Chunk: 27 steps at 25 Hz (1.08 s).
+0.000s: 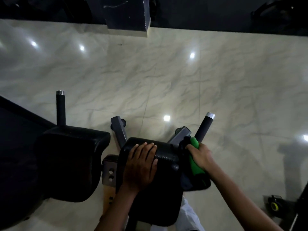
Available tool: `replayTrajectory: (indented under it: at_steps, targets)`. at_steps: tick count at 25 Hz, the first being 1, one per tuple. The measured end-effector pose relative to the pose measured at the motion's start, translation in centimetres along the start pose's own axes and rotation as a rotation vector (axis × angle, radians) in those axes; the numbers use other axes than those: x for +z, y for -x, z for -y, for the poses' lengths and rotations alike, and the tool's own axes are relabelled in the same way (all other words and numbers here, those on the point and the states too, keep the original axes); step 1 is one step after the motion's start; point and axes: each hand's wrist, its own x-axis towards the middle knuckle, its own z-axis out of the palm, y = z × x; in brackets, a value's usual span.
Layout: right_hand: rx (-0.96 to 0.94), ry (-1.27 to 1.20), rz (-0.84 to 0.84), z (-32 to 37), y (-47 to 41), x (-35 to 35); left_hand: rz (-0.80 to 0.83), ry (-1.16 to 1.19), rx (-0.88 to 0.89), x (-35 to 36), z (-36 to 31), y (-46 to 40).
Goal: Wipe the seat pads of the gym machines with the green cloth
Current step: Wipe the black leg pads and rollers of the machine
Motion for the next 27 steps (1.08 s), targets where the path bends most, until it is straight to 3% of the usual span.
replayTrajectory:
  at_steps: [3, 6, 9, 12, 16, 23, 27]
  targets:
    - [-0.148, 0.287, 0.020, 2.5, -1.8, 0.1, -0.007, 0.018, -0.012, -0.2, 0.0, 0.2]
    - [-0.366, 0.575, 0.185, 3.7, -3.5, 0.3, -0.006, 0.017, -0.050, -0.4, -0.5, -0.2]
    - [-0.319, 0.600, 0.414, 5.2, -5.7, -0.3, -0.013, 0.065, -0.151, -0.9, -1.7, -0.3]
    - [-0.286, 0.712, 0.689, 7.8, -8.7, 0.9, -0.047, 0.093, -0.430, -0.9, -2.9, -1.8]
    - [-0.273, 0.537, 1.007, 9.5, -11.3, 4.6, -0.073, -0.004, -0.792, -0.6, -4.1, -4.1]
    - [-0.186, 0.364, 1.120, 7.2, -14.5, 4.1, -0.218, 0.021, -1.149, 0.2, -7.7, -5.6]
    - [-0.228, 0.275, 1.110, 9.4, -13.1, 5.9, -0.290, 0.063, -1.253, 0.6, -8.9, -5.7]
